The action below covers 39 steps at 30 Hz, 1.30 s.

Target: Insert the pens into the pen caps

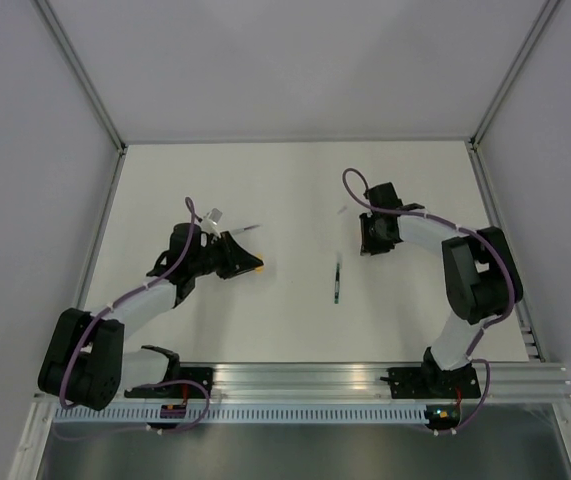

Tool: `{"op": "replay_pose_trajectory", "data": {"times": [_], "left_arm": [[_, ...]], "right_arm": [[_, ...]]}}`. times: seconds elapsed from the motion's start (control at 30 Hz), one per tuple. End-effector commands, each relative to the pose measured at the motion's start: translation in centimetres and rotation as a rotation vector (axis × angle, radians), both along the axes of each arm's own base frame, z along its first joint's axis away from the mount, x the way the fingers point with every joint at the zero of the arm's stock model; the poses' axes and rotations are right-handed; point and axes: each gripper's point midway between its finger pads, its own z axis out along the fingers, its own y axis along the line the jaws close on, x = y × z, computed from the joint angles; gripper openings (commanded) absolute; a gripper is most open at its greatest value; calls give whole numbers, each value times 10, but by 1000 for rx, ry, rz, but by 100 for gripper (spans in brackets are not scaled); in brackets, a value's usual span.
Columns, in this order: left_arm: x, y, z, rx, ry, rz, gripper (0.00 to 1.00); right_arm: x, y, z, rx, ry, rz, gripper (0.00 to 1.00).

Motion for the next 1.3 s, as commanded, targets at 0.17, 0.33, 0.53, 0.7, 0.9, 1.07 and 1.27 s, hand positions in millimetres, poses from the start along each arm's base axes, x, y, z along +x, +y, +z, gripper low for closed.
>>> {"op": "replay_pose_trajectory", "data": {"times": [0.17, 0.33, 0.53, 0.7, 0.9, 1.07, 1.27], "left_arm": [[-10, -9, 64, -121, -250, -75, 2], [-2, -4, 94, -110, -320, -27, 2], [18, -12, 147, -180, -392, -11, 2], [29, -21, 187, -209, -471, -58, 2], [25, -21, 186, -234, -508, -63, 2], [19, -24, 178, -222, -516, -73, 2], [15, -32, 168, -161, -524, -59, 2]], "right_arm": [[-28, 39, 65, 211, -266, 18, 0], [-54, 57, 103, 326, -403, 82, 0], [-107, 126, 169, 633, -523, 357, 0], [-144, 156, 201, 714, -591, 497, 0], [-167, 186, 192, 688, -590, 557, 0], [-174, 205, 181, 641, -600, 564, 0], [-172, 216, 168, 556, -620, 546, 0]]}}
